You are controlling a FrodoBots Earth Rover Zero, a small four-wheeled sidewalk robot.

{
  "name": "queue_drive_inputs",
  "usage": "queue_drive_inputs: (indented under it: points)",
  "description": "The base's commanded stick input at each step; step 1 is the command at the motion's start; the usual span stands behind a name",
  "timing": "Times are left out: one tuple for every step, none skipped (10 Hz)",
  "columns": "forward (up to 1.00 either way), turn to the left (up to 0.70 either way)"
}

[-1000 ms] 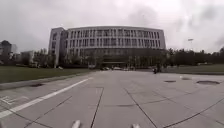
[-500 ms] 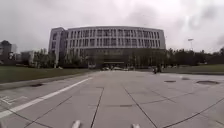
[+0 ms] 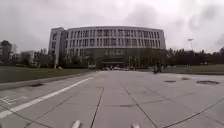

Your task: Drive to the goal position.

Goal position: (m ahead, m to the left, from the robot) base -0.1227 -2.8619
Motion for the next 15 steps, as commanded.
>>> queue_drive_inputs:
  points:
    - [0.06,0.00]
    - [0.06,0.00]
    - [0.06,0.00]
    - [0.06,0.00]
    - [0.06,0.00]
    - [0.06,0.00]
    - [0.06,0.00]
    - [0.06,0.00]
    - [0.06,0.00]
    - [0.06,0.00]
    - [0.06,0.00]
    - [0.06,0.00]
    - [0.06,0.00]
    - [0.06,0.00]
    - [0.06,0.00]
